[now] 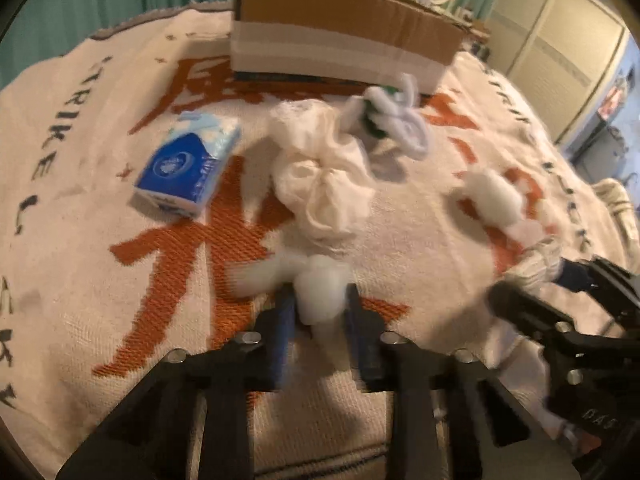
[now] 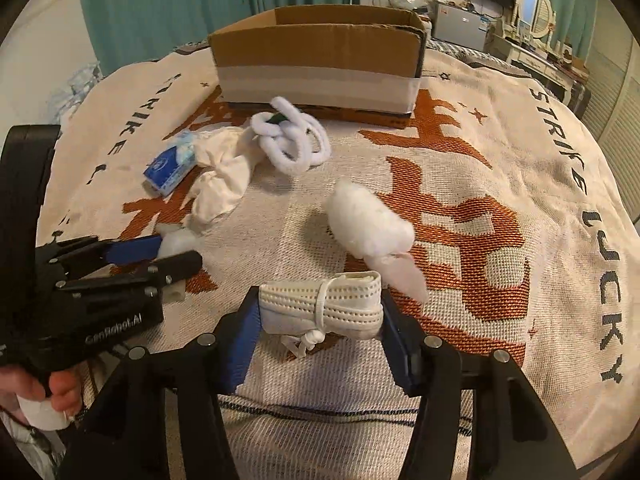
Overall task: Organize soft objects
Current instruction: 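Grasp the white plastic piece with the left tool while the right grasps the white sock bundle, then carry both items over the box and open both tools to release them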
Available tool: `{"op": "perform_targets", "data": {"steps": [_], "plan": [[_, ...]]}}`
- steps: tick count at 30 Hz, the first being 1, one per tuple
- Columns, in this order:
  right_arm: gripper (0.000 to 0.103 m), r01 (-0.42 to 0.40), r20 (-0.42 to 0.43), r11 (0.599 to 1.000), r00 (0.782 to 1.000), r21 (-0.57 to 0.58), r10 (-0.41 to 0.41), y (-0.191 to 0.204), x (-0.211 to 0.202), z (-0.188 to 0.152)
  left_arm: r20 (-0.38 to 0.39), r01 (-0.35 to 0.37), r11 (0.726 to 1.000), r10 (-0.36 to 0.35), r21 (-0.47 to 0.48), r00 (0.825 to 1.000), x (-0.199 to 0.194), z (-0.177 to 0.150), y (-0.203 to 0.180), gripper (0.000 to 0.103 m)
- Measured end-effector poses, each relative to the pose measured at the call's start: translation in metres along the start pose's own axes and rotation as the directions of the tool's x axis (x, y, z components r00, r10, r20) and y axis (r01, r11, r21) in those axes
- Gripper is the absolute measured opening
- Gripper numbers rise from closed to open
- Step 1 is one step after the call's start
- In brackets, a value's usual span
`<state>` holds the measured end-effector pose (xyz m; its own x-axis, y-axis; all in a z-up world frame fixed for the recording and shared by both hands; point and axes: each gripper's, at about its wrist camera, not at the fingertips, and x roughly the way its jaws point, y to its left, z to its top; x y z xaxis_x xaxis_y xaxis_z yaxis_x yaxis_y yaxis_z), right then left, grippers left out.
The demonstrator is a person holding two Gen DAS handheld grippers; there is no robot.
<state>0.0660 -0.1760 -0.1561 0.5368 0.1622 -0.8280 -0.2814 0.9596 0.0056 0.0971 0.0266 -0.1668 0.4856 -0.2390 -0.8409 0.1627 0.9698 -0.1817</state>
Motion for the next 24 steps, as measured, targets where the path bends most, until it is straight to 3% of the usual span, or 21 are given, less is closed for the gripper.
{"op": "perform_targets", "data": {"steps": [4, 12, 24], "plan": [[0.056, -0.013, 0.021, 1.000, 1.000, -0.015, 0.013, 0.005, -0.013, 0.000, 0.026, -0.033, 0.999, 0.032, 0.043, 0.999, -0.013, -0.003, -0.009, 0.021], [0.056, -0.042, 0.109, 0.999, 0.993, -0.013, 0.043, 0.008, -0.059, 0.010, 0.142, -0.022, 0.998, 0.014, 0.060, 0.990, -0.071, -0.004, -0.022, 0.021], [0.056, -0.050, 0.304, 0.997, 0.950, -0.061, 0.067, 0.011, -0.153, 0.041, 0.337, -0.037, 0.993, -0.003, 0.113, 0.942, -0.155, 0.013, -0.047, 0.021]]}}
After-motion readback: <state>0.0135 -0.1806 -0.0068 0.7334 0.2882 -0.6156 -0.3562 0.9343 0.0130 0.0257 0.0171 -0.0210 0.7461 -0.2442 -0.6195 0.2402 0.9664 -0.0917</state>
